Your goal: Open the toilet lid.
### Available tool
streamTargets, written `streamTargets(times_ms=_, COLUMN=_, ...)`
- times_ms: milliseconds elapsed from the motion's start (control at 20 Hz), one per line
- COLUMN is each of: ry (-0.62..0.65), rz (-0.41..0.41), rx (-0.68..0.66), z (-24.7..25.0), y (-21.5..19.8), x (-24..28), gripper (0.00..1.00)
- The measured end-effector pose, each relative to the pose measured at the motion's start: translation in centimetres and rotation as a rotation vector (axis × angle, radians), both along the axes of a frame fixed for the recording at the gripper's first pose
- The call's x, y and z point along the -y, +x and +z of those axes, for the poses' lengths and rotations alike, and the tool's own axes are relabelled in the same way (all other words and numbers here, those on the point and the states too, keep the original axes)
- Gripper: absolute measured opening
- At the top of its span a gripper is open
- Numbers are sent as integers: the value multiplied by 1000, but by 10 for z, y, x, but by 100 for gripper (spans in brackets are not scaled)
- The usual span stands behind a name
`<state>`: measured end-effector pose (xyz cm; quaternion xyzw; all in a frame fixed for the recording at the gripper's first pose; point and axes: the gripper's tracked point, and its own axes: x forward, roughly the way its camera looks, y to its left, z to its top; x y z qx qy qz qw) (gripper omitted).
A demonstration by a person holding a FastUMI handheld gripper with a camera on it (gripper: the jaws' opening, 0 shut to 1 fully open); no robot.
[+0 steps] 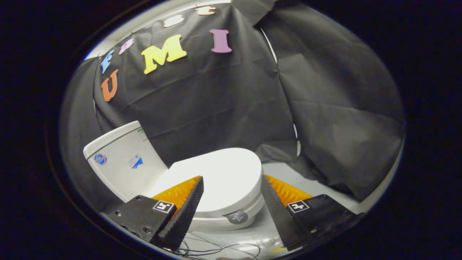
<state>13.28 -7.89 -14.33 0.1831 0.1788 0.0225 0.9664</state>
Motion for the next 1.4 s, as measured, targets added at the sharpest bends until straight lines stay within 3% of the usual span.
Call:
streamTargets(times_ms=600, ry=412, rz=-11, rx=-263, z=-103, y=2, x=-1, gripper=97)
streamTargets(times_ms=750, ry=518, rz=-13, rx=-320, z=-119, y=3, x=-5, gripper=84)
streamTargets(times_ms=1150, ry=655, rz=17, rx=-380, z=-131, y=10, x=-23, gripper=68)
streamTargets(times_ms=1400, ry=738, rz=24, rx=-393, z=-133, y=15, x=-33, gripper=46)
